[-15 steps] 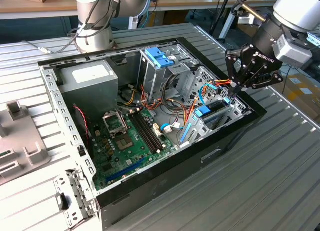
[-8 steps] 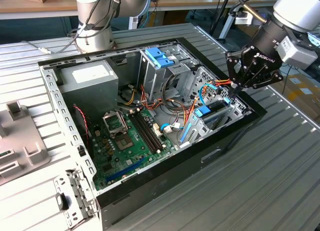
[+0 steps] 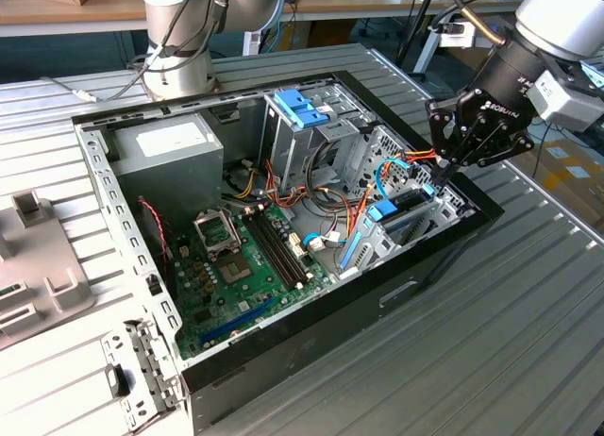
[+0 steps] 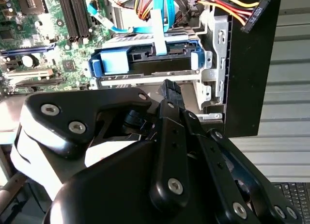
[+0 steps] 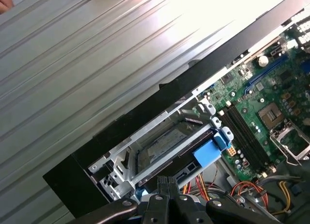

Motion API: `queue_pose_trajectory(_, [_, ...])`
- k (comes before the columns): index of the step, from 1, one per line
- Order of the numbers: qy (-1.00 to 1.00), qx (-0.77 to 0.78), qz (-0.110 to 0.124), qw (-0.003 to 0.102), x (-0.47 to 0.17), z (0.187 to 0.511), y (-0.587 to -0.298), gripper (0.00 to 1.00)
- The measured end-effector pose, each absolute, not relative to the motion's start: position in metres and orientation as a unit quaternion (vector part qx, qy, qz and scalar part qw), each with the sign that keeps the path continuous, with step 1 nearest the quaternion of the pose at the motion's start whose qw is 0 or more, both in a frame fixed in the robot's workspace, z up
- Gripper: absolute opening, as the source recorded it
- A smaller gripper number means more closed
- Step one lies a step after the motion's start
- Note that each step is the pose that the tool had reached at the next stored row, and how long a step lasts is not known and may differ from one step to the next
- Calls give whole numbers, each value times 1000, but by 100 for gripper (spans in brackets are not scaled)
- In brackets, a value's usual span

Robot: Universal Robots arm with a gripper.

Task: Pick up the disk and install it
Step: 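Insert the first disk wire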

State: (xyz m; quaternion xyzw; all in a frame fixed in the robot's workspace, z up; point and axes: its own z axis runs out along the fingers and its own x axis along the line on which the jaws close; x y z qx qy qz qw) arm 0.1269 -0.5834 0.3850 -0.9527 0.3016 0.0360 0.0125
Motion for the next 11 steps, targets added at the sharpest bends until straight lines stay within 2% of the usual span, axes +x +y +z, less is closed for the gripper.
queue_pose_trajectory(2, [301, -953, 30, 20, 127, 385, -583, 11])
queue_pose_trajectory(5, [301, -953, 23, 24, 127, 384, -583, 11])
queue_pose_trajectory(11, [302, -953, 17, 27, 127, 384, -583, 11])
